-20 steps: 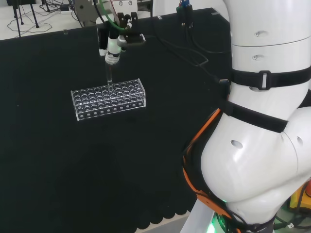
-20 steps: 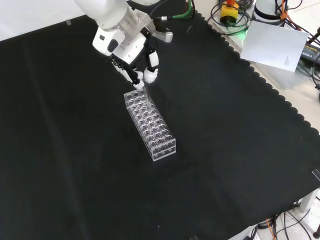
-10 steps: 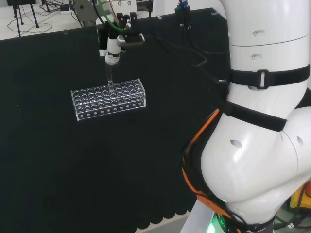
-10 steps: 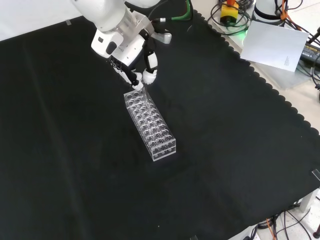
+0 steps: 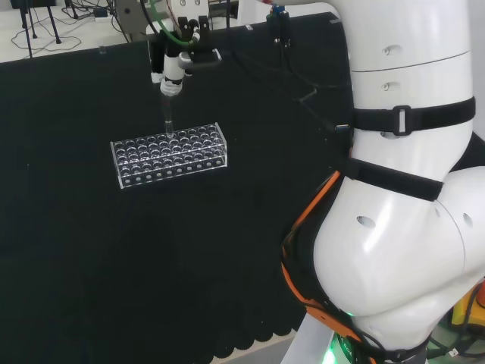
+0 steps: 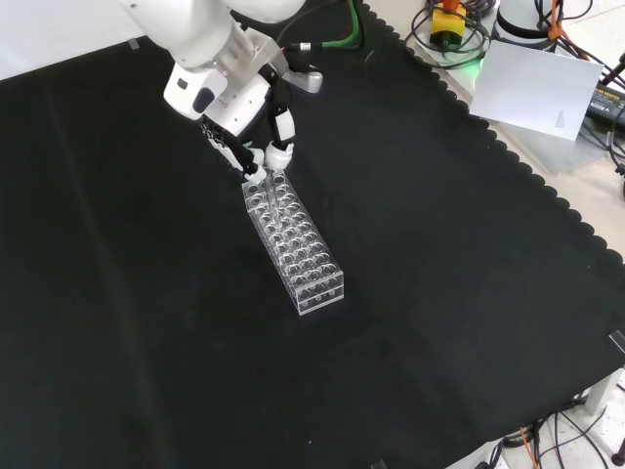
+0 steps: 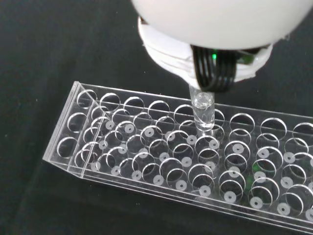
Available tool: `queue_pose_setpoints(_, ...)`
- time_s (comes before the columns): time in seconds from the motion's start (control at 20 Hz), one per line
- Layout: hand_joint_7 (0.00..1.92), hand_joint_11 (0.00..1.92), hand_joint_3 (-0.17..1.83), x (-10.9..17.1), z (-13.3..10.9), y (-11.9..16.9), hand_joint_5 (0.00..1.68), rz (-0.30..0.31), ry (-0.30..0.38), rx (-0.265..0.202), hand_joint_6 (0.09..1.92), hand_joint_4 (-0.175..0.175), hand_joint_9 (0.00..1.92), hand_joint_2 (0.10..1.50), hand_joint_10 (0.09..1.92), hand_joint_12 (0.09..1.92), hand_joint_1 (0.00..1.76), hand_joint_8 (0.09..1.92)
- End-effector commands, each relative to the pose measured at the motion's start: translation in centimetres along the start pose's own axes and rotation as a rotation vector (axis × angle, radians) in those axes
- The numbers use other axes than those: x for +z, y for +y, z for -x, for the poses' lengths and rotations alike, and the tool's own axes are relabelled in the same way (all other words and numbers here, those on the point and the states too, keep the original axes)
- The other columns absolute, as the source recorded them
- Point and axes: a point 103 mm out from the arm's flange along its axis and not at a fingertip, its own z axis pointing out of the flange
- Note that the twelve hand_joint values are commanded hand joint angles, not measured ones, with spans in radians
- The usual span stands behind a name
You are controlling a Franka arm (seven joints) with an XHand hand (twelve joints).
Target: Put the test tube back in the rack.
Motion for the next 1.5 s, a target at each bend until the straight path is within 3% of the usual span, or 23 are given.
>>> queue_pose_setpoints(0.05, 1.47, 1.37, 0.76, 1.8, 0.2, 0.2, 1.48, -0.023, -0.010, -0.006, 0.09, -0.175, 1.45, 0.53, 0.41, 1.08, 1.45, 0.62)
queue_pose_setpoints(1.15, 1.47, 1.37, 0.76, 0.1, 0.4, -0.8, 1.48, 0.041, -0.004, 0.003, 0.09, -0.175, 1.45, 0.53, 0.42, 1.08, 1.45, 0.62)
queue_pose_setpoints(1.5, 1.47, 1.37, 0.76, 0.0, -0.3, -2.2, 1.49, 0.023, 0.017, -0.001, 0.09, -0.175, 1.45, 0.53, 0.41, 1.08, 1.45, 0.62)
